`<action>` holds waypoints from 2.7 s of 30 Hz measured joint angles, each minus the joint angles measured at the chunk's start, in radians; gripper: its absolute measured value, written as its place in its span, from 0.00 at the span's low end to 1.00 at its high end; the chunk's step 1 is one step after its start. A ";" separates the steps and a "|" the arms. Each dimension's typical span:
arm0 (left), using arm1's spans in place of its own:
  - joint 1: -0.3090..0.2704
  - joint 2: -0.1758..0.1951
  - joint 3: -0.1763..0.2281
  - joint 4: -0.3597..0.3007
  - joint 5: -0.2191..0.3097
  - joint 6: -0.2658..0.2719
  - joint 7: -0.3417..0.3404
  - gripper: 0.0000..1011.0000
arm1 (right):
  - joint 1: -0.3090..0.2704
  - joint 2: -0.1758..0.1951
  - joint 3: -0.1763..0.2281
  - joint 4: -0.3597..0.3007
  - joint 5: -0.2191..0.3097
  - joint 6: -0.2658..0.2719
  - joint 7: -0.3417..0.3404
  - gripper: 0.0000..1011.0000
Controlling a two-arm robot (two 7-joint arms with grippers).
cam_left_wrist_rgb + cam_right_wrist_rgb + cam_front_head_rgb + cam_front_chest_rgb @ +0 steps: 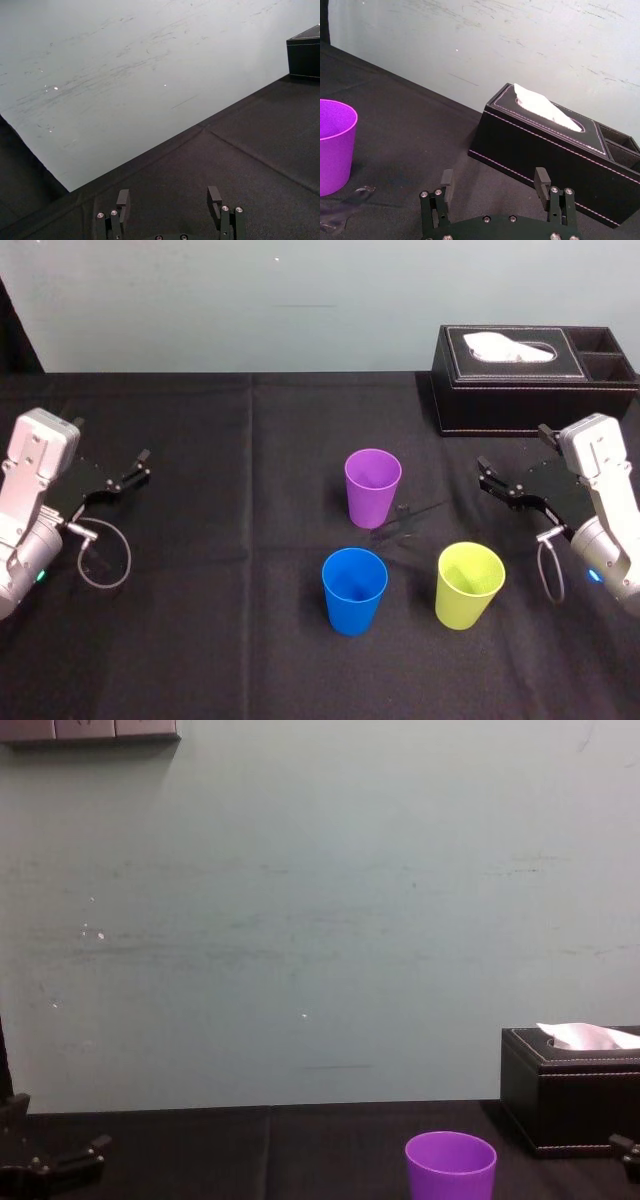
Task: Stack the three plastic cups sequentially using one hand.
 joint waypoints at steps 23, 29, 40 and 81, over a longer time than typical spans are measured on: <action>0.000 0.000 0.000 0.000 0.000 0.000 0.000 1.00 | -0.166 0.119 0.122 -0.156 0.106 -0.045 0.135 0.99; 0.000 0.000 0.000 0.000 0.000 0.000 0.000 1.00 | -0.255 0.187 0.185 -0.221 0.202 -0.051 0.228 0.99; 0.000 0.000 0.000 0.000 0.000 0.000 0.000 1.00 | -0.373 0.283 0.248 -0.291 0.306 -0.049 0.395 0.99; 0.000 0.000 0.000 0.000 0.000 0.000 0.000 1.00 | -0.374 0.183 0.206 -0.240 0.245 -0.043 0.608 0.99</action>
